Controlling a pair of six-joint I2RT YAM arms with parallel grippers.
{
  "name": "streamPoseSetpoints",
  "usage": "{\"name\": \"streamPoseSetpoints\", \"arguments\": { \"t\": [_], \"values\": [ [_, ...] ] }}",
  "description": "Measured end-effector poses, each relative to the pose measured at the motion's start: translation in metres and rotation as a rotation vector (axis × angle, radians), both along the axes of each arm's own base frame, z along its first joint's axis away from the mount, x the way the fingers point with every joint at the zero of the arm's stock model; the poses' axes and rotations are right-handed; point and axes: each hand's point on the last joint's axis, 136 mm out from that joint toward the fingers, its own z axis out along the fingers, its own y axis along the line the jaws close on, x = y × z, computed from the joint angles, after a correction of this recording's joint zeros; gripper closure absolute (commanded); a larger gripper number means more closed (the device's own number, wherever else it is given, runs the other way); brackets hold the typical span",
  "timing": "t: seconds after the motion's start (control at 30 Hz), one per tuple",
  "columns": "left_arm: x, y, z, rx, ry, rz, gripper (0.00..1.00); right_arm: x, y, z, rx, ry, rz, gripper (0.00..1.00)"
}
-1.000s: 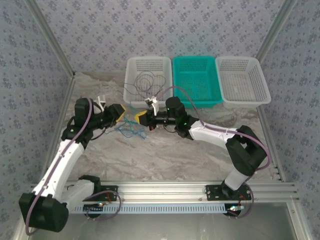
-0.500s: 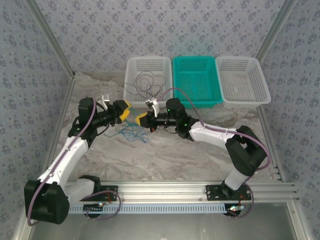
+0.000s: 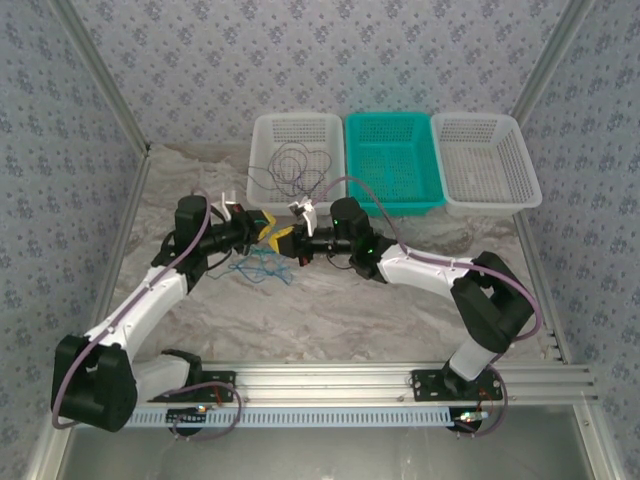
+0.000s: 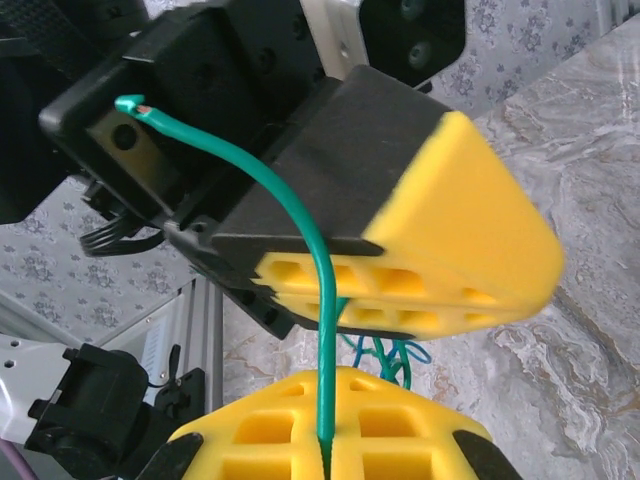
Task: Untangle the cables
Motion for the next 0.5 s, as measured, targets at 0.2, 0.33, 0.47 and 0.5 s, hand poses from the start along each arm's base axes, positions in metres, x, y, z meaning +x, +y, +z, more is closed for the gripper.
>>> {"name": "streamPoseSetpoints", "arguments": {
  "t": [0.2,0.33,0.47,0.5],
  "values": [
    [-0.004,0.044,0.004,0.023,-0.008,0.124,1.00,0.006,-0.028,0.012,0.031,-0.044,-0.111,1.00],
    [-0.011,0.073,-0.006,0.038,0.021,0.200,1.00,0.018,-0.061,0.004,0.037,-0.024,-0.210,1.00],
    [-0.023,0.079,-0.018,0.071,0.062,0.190,1.00,0.017,-0.085,-0.012,0.024,0.022,-0.261,1.00],
    [-0.026,0.082,-0.022,0.083,0.074,0.190,1.00,0.016,-0.091,-0.014,0.023,0.032,-0.274,1.00]
  ]
}}
